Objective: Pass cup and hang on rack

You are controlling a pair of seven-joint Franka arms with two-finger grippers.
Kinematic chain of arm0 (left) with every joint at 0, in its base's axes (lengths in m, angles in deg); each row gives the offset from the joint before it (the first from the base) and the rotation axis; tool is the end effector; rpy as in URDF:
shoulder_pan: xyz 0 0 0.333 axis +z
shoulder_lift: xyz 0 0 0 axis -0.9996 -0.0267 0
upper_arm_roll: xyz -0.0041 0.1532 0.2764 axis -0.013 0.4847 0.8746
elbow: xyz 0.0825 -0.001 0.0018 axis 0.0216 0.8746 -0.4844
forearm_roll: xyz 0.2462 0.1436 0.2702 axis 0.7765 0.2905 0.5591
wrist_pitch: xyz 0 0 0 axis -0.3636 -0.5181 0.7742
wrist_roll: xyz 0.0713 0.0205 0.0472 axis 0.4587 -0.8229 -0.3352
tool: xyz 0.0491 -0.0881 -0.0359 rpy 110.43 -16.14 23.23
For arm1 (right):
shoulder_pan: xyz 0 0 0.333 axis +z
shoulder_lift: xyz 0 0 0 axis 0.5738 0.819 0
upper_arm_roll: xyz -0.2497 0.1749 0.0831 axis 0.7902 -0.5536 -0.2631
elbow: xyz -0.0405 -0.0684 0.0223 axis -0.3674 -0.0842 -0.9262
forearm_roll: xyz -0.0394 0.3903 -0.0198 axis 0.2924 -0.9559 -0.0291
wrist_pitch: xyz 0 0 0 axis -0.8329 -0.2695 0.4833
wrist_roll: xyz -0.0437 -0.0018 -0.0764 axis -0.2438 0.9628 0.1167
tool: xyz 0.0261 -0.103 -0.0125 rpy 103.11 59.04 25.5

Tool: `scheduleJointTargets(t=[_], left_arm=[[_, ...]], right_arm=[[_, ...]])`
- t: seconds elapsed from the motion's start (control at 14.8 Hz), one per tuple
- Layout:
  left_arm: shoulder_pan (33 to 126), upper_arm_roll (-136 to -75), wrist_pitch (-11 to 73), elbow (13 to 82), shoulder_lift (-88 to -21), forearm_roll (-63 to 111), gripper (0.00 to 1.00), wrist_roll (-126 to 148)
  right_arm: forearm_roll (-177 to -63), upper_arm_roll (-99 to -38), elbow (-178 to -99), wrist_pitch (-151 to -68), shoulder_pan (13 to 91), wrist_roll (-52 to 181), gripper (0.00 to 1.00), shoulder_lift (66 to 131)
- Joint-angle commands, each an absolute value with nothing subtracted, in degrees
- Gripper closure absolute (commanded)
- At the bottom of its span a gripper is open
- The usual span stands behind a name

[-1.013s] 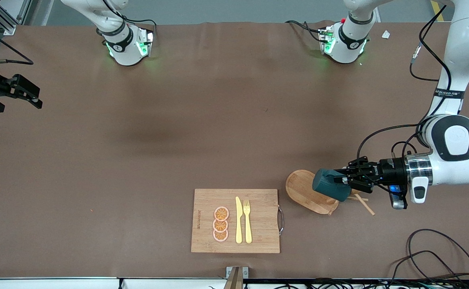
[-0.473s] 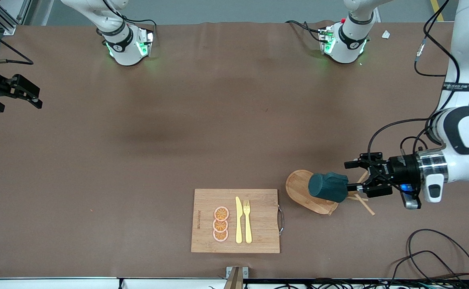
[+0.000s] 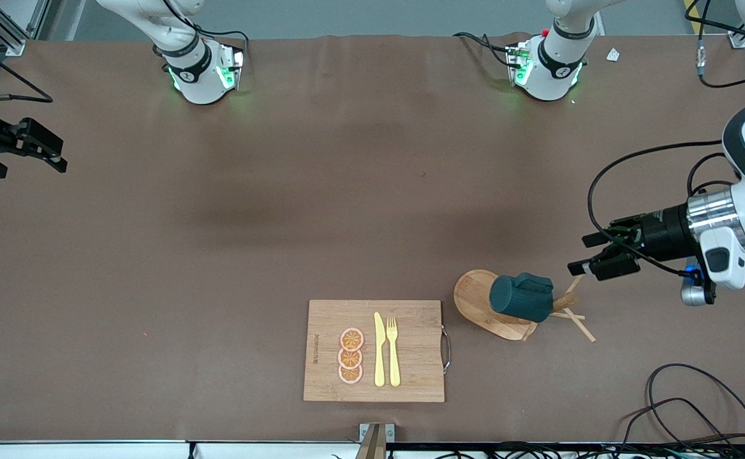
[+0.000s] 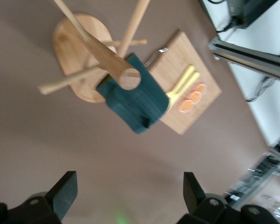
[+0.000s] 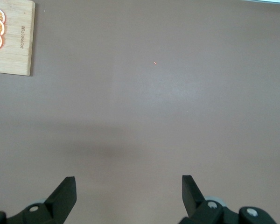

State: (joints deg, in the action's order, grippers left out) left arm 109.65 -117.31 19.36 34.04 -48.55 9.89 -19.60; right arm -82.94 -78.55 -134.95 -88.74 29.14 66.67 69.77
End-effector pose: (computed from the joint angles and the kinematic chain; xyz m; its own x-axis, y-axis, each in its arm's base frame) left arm 0.6529 -0.0851 0.5119 0.8078 0.4952 -0.3197 0.5894 -0.6849 0.4284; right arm 0.5350 -0.0084 0.6365 0.9914 0.1082 0.0737 0.1069 -0.9941 0.0207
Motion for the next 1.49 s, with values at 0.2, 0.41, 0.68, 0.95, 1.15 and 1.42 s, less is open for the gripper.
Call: scheduleJointTargets(t=[0.2, 0.41, 0.68, 0.95, 1.15, 1.42], left_arm=[[110.09, -120.56, 12.83, 31.18, -44.57, 28.16, 0.01, -9.59], [110.18, -120.47, 10.63, 31.27, -41.59, 32.57, 0.01, -1.95], [109.22, -118.02, 7.03, 31.27, -35.7, 34.78, 0.0, 5.63], [98.34, -107.05, 5.44, 31.88, -31.74, 34.78, 0.0, 8.26], [91.56, -99.49, 5.18, 33.11, -28.84, 34.69, 0.0, 9.58], [86.9, -94.55, 5.09, 35.84, -25.49, 34.6, 0.0, 10.99]], right_arm=[[-83.61, -78.5, -135.29, -88.38, 29.04, 67.16, 0.0, 68.86], [-83.61, -78.5, -135.29, -88.38, 29.04, 67.16, 0.0, 68.86], [-83.61, -78.5, -135.29, -88.38, 29.04, 67.16, 0.0, 68.86], [-83.61, -78.5, -135.29, -88.38, 29.04, 67.16, 0.0, 68.86], [-83.61, -78.5, -135.29, -88.38, 29.04, 67.16, 0.0, 68.86], [-83.61, -78.41, -135.29, -88.38, 28.95, 67.16, 0.0, 68.86]])
